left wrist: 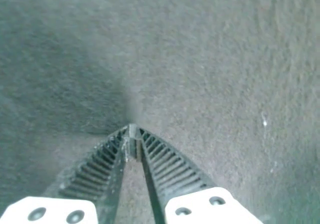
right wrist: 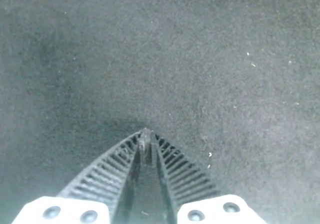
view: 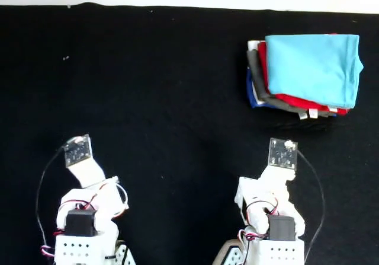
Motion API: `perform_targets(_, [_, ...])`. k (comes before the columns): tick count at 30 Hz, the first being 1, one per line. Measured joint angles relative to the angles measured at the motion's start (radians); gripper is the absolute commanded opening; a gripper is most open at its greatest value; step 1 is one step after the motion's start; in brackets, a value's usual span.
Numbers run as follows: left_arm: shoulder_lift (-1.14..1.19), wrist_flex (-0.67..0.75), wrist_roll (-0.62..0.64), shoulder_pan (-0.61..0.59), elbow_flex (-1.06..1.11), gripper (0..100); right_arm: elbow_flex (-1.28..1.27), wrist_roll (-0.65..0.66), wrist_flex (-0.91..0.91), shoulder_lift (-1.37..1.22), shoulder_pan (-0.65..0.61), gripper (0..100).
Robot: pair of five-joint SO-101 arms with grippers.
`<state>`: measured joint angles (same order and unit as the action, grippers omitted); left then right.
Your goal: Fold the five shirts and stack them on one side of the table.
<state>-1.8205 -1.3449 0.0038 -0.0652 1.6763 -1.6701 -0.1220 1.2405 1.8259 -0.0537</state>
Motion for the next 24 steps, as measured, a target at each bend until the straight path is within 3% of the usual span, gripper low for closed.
perform_targets(5, [0.0,0.0,-0.005,0.054,0.0,1,0.0,0.005,0.0,0.0,0.0,1.2])
perform_targets(24, [0.0,0.0,-0.008,0.043,0.0,1,0.0,0.006,0.0,0.0,0.0,1.2])
